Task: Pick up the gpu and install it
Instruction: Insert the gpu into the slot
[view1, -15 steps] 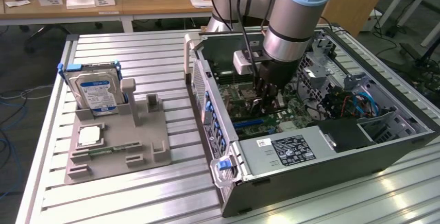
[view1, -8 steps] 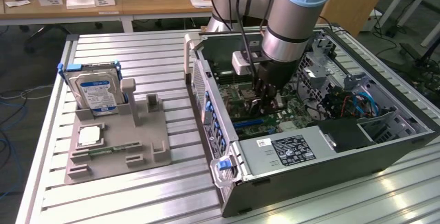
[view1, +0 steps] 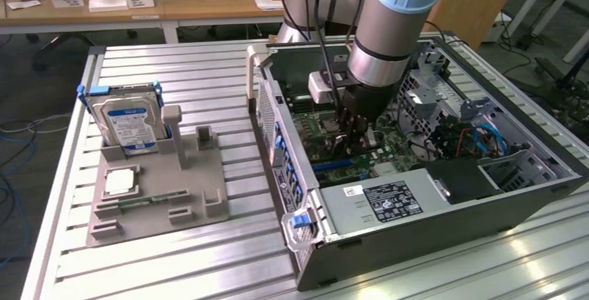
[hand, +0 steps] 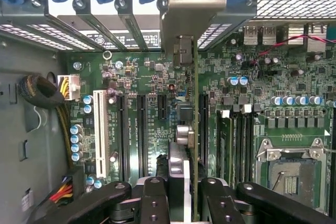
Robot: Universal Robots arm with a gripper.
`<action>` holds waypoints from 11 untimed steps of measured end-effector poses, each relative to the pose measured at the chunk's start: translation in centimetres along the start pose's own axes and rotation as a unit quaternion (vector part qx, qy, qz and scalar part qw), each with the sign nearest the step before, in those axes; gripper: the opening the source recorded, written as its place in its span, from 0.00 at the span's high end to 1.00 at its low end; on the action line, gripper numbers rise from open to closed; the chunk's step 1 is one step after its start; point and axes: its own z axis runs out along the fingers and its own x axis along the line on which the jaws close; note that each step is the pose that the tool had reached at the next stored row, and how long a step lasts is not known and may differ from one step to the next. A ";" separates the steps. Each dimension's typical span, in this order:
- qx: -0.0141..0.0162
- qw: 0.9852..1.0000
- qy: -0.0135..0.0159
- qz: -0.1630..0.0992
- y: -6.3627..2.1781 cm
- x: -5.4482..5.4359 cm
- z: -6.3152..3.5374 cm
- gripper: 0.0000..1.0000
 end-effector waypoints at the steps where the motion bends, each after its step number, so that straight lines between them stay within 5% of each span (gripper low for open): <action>1: 0.000 1.000 0.000 0.000 0.01 0.0 0.10 0.72; 11: -0.001 1.000 0.000 0.000 0.56 0.0 0.79 0.72</action>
